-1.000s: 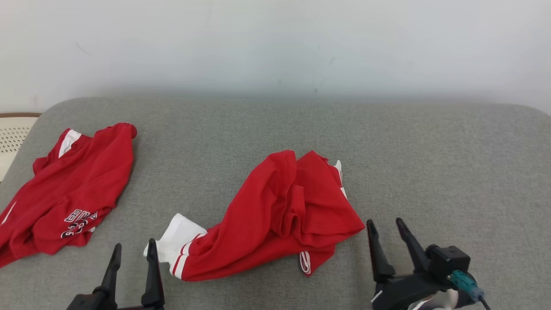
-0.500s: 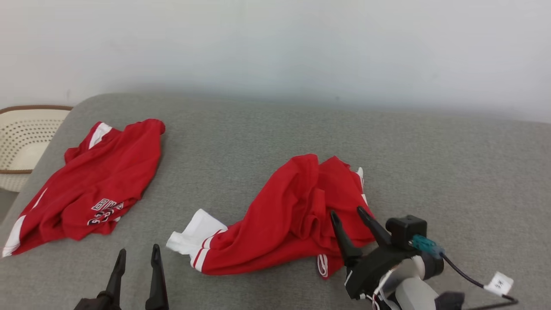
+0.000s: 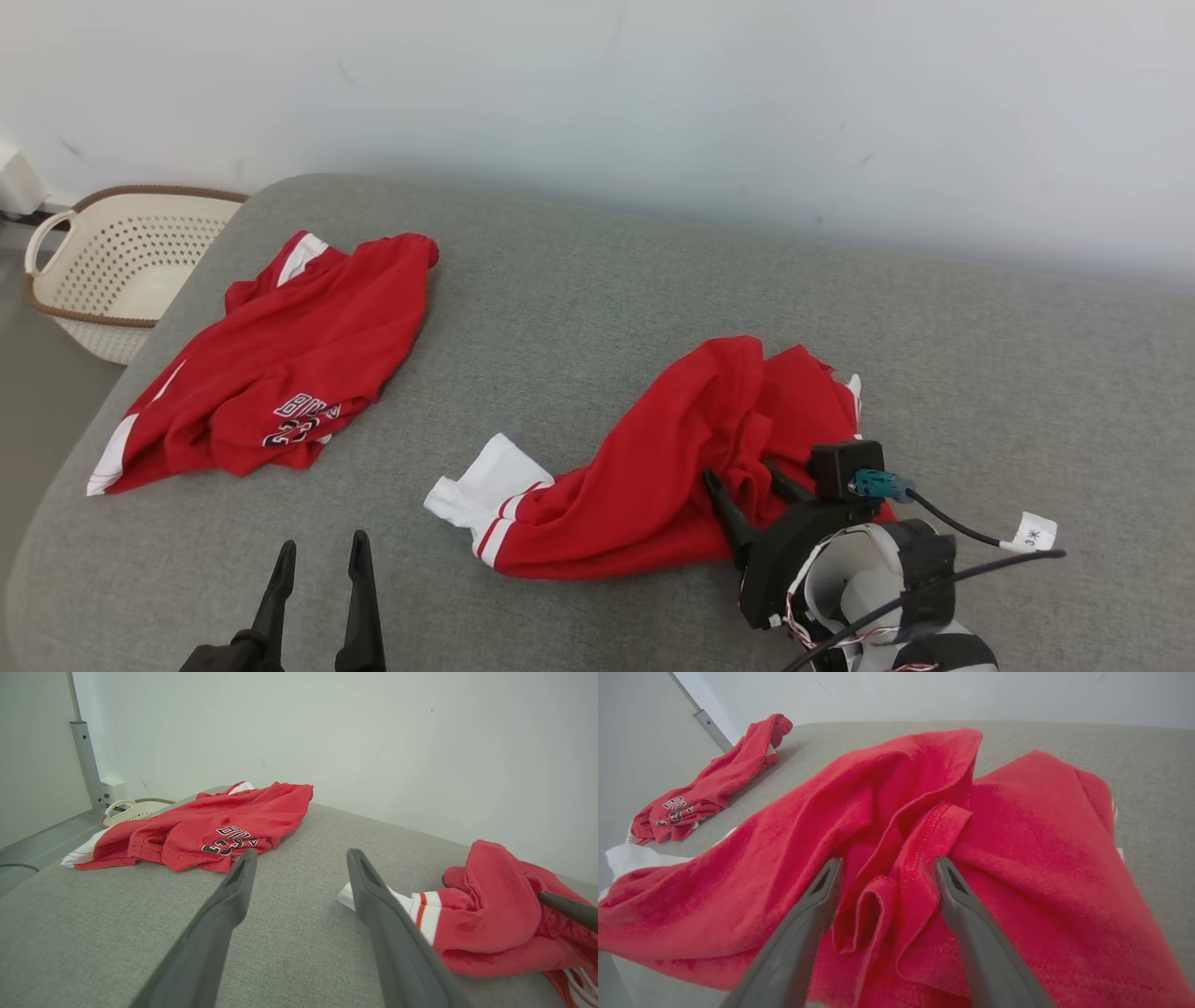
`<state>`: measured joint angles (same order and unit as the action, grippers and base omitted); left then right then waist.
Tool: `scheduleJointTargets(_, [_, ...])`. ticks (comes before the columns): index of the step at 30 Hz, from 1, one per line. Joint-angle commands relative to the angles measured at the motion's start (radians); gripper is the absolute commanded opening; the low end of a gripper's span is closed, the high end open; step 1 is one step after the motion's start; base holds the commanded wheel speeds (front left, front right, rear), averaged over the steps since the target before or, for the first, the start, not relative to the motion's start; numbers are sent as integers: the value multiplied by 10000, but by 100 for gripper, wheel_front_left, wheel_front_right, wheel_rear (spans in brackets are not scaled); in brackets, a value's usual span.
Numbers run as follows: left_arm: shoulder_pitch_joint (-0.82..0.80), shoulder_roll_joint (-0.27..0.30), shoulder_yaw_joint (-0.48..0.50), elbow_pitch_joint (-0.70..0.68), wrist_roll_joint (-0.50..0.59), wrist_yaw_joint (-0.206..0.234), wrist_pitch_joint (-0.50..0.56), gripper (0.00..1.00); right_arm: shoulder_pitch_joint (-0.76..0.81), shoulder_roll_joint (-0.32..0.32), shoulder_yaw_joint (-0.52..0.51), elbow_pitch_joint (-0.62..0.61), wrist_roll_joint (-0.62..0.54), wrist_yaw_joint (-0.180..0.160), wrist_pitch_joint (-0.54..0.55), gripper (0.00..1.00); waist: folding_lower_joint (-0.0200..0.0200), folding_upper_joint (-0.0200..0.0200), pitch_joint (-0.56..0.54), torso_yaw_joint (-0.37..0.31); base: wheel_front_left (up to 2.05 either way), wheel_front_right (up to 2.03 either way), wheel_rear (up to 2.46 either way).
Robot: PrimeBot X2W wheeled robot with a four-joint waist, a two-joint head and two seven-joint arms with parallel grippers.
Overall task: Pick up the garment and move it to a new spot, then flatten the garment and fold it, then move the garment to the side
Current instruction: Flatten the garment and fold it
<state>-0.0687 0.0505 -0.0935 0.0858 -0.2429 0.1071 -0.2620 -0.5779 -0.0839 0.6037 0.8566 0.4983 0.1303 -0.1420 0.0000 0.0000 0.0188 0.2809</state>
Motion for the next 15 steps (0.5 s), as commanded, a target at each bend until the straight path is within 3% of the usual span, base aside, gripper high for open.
scheduleJointTargets(1, [-35, 2, -5, 24, -22, 8, -47, 100, -126, 26, 130, 229, 33, 8, 52, 100, 0, 0, 62, 123, 0, 0, 0])
scheduleJointTargets(3, [-45, 2, -19, 17, -50, 46, -47, 100, -377, 52, 198, 589, 106, 8, -85, 100, 0, 0, 87, 159, 0, 0, 0])
scheduleJointTargets(6, [-48, 1, 19, -18, -92, 73, -47, 100, -573, 97, 327, 959, 181, 8, -398, 0, 0, 0, 109, 149, 0, 0, 0])
scheduleJointTargets(15, [44, 2, 106, -15, -167, 126, -45, 100, -1299, -280, 543, 1063, -44, 8, -1169, 0, 0, 0, 122, -219, 0, 0, 0])
